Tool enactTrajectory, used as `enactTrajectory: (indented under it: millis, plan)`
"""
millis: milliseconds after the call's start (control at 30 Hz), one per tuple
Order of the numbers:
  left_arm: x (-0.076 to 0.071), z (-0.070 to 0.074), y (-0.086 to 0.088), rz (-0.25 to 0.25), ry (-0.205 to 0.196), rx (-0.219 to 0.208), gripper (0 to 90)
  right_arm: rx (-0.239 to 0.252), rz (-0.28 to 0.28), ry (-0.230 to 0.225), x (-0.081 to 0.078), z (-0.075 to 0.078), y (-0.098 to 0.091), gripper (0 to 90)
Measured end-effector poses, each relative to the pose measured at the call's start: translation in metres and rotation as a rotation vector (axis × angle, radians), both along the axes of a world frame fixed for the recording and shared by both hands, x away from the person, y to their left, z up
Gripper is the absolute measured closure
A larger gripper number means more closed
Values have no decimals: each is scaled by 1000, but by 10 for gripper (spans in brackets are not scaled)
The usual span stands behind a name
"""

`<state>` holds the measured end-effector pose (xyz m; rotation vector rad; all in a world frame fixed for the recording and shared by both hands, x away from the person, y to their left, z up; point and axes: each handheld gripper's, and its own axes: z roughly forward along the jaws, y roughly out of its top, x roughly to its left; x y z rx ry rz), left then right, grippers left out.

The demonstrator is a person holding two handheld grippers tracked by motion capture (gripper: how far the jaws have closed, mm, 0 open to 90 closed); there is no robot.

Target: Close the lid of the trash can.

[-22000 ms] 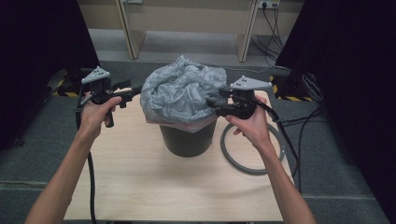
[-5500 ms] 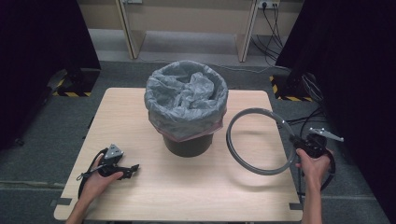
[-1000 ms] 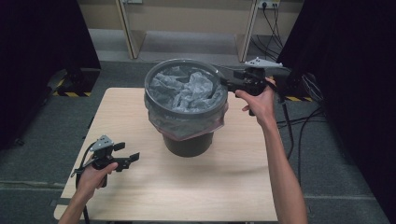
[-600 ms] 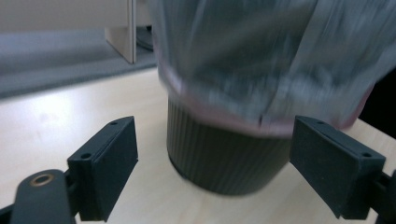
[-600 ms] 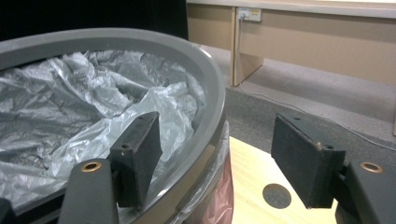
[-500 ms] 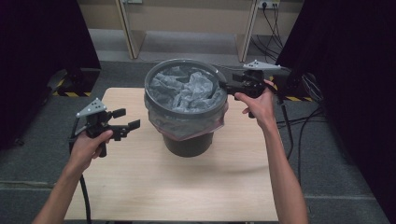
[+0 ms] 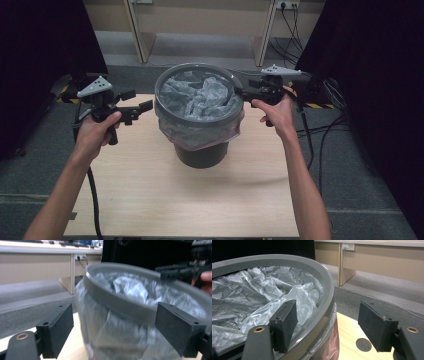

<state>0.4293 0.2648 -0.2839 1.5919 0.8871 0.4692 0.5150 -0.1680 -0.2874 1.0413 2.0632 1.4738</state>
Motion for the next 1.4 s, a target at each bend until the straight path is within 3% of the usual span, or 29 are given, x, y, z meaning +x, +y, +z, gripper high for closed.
enactTrajectory:
  millis: [133, 233, 333, 567, 667, 767, 933, 1033, 1133, 1200, 1300, 1400]
  plan:
    - [9, 4, -13, -14, -1, -13, 146, 1, 1, -2, 0, 0, 0, 318]
    - [18, -1, -18, -12, 18, -1, 145, 2, 3, 2, 1, 0, 0, 315]
    - [23, -7, -17, -18, 41, -18, 131, 3, 6, -2, 0, -1, 0, 315]
    - [25, -11, -19, -17, 63, 19, 131, 4, 7, -13, 0, -2, 0, 312]
    - [26, -14, -19, -21, 74, 13, 131, 37, 23, -1, 0, -4, -2, 322]
    - [27, -15, -21, -11, 64, 19, 131, 73, 29, 8, 1, -7, -3, 342]
    - [28, -18, -23, -13, 65, 19, 130, 76, 41, 21, 4, -9, 0, 361]
    - [22, -17, -26, 19, 25, 60, 132, 79, 53, 38, 8, -14, 9, 409]
    - [22, -12, -28, 16, 15, 99, 140, 46, 49, 24, 10, -12, 12, 391]
    - [25, -11, -27, 10, 22, 85, 143, 35, 49, 25, 12, -11, 11, 328]
    - [29, -9, -27, 16, 22, 71, 141, 57, 52, 27, 15, -9, 8, 291]
    - [36, -6, -24, 72, 8, 60, 149, 94, 47, 9, 20, -5, 7, 285]
